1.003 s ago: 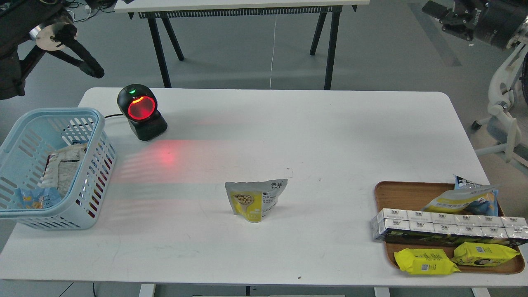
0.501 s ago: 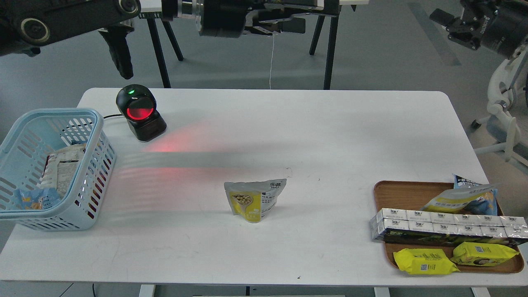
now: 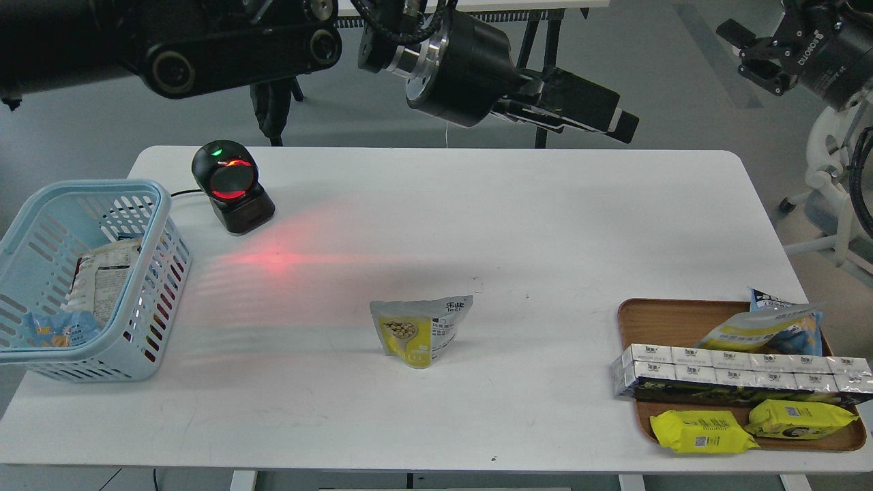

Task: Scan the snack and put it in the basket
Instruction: 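Swing the left gripper over the table toward the yellow bag, then lower the left gripper and grasp the yellow bag's top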

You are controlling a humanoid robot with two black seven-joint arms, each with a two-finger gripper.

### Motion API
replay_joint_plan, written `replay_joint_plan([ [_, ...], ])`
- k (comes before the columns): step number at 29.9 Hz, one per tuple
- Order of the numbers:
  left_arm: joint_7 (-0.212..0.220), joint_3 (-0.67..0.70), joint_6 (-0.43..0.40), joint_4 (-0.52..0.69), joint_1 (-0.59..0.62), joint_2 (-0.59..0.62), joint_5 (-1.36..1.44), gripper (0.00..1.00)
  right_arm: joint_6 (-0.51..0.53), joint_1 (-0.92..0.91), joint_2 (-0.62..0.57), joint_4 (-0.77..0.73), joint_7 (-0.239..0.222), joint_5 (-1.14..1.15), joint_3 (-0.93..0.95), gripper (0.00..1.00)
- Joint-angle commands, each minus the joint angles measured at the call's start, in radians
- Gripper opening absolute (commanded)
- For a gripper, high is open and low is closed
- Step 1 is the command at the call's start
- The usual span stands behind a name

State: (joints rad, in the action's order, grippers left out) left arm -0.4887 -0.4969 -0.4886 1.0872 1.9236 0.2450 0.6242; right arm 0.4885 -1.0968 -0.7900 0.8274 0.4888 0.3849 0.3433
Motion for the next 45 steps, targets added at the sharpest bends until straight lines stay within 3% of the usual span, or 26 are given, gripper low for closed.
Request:
replay_joint_plan([
  [1,0.0,-0.084,0.0,-0.003,0.021,-0.006,0.002,0.92,0.0,0.008,0.008,0.001,0.0,-0.012,0.0,1.0],
  [9,0.0,-0.089,0.0,-0.007,0.031,0.005,-0.014,0.92,0.0,0.028,0.009,-0.001,0.0,-0.011,0.002,1.0],
  [13,0.0,-0.126,0.0,0.002,0.037,0.017,-0.011,0.77,0.0,0.029,0.008,-0.001,0.0,-0.012,0.003,1.0],
  [18,0.0,-0.143,0.0,0.023,0.067,0.042,-0.006,0.86,0.0,0.029,0.002,-0.001,0.0,-0.012,0.003,1.0],
  [22,0.0,-0.117,0.0,0.112,0.069,0.086,-0.004,0.93,0.0,0.029,0.0,-0.004,0.0,-0.011,0.002,1.0],
  [29,0.0,-0.133,0.0,0.387,0.067,0.166,0.095,0.95,0.0,0.035,-0.002,-0.007,0.0,-0.011,0.002,1.0],
  [33,0.0,-0.196,0.229,0.411,0.012,0.178,0.291,0.97,0.0,0.041,-0.002,-0.002,0.0,-0.011,0.002,1.0],
  [39,0.0,-0.195,0.479,0.396,-0.064,0.188,0.333,0.97,0.0,0.06,0.009,-0.002,0.0,-0.11,0.022,1.0],
  [41,0.0,-0.196,0.528,0.372,-0.097,0.189,0.342,0.99,0.0,0.072,0.012,-0.001,0.0,-0.153,0.022,1.0],
  [45,0.0,-0.201,0.533,0.364,-0.146,0.211,0.347,0.99,0.0,0.075,0.031,-0.001,0.0,-0.178,0.017,1.0],
])
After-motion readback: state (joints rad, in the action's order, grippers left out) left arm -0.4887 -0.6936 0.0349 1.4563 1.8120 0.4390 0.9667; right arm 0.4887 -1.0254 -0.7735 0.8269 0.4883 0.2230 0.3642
